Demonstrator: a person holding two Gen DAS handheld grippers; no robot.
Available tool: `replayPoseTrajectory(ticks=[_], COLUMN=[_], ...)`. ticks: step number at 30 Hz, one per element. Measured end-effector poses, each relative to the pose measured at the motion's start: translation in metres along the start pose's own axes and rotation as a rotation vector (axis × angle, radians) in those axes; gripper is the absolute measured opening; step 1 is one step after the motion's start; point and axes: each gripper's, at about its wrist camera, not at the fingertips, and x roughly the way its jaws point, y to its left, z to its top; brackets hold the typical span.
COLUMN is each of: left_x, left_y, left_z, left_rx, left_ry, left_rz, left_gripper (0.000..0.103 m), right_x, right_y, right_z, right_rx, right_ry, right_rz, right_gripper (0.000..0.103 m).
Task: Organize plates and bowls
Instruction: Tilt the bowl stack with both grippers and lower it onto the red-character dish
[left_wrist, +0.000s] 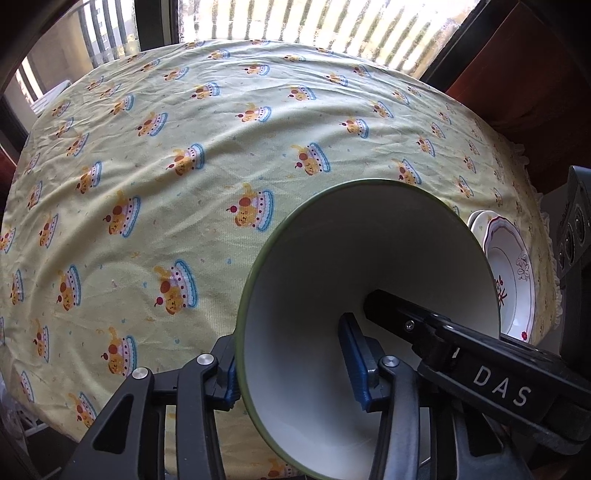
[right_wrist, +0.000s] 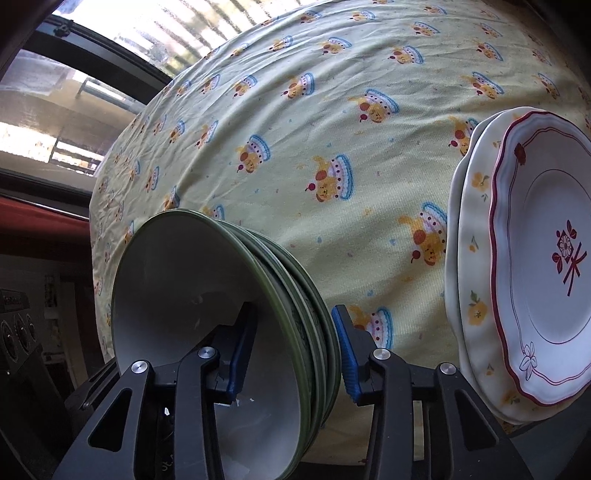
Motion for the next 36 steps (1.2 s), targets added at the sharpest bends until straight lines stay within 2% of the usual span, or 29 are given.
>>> replayPoseTrajectory(ticks=[4, 8, 20, 26, 36], left_x=[-0.002, -0.007, -0.042, -0.061, -0.066], left_y=[0.001, 0.002, 0.025, 0.025, 0.003], left_z=[-0.002, -0.005, -0.008, -0.006, -0.014], left_rx=[-0.003, 0.047, 0.137, 0.182, 0.161], left_ry=[0.008, 0.008, -0.008, -0.038, -0.085], left_rz=[0.008, 0.006, -0.074, -0.093, -0.066], left_gripper=[0.042, 0.040, 0.040, 0.040, 0.040], right_x=[0.002, 0.002, -0.014, -0.035, -0.054], right_y=[0.008, 0.014, 0.050, 0.063, 0.054], right_z=[0.000, -0.004, -0.025, -0.031, -0.033], right_rx=[-0.029, -0.046, 0.013, 0.037, 0.022], right_ry=[-0.001, 0.007, -0.051, -0.105, -0.161], right_rz=[-0.036, -0.061, -0.139, -0.155, -0.132], right_gripper=[0.045, 0.045, 0.045, 0.045, 0.045])
